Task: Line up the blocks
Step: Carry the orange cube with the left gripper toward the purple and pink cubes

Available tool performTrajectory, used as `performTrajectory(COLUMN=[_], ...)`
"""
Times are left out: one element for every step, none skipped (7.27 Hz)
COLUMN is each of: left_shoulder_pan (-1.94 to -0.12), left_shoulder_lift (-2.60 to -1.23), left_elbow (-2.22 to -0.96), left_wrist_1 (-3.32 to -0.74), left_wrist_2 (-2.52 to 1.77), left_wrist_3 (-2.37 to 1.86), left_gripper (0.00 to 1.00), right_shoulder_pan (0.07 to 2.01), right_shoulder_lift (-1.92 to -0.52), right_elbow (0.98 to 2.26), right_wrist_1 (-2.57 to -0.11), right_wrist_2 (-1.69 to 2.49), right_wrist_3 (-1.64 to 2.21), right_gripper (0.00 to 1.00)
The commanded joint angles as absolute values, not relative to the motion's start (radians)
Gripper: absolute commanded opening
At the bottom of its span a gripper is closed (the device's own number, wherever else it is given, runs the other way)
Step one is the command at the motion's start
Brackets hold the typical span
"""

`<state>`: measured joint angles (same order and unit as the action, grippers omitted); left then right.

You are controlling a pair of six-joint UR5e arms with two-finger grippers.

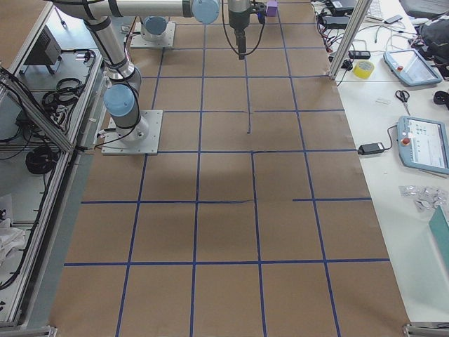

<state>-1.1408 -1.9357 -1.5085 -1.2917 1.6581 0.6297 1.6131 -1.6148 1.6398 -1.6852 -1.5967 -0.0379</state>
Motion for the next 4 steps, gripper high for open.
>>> performTrajectory(left_shoulder_pan=[-1.114,-1.114,-1.114,-1.114], left_shoulder_lift=[-2.056,-2.122,-2.164,-2.184], left_elbow=[-1.426,-1.357,-1.318,-1.33], left_wrist_1=[-1.198,-1.118,-1.115,-1.114], left_wrist_2=[1.625,1.615,1.57,1.577], left_wrist_3=[0.675,0.605,0.512,0.43], left_gripper=[0.0,0.0,0.0,0.0], right_shoulder_pan=[1.614,1.614,1.618,1.618], right_shoulder_lift=[-1.614,-1.609,-1.603,-1.597], right_elbow=[1.64,1.64,1.644,1.651], right_wrist_1=[-1.686,-1.687,-1.686,-1.692], right_wrist_2=[-1.597,-1.597,-1.595,-1.595], right_wrist_3=[-0.038,-0.037,-0.025,-0.029], right_gripper=[1.0,1.0,1.0,1.0])
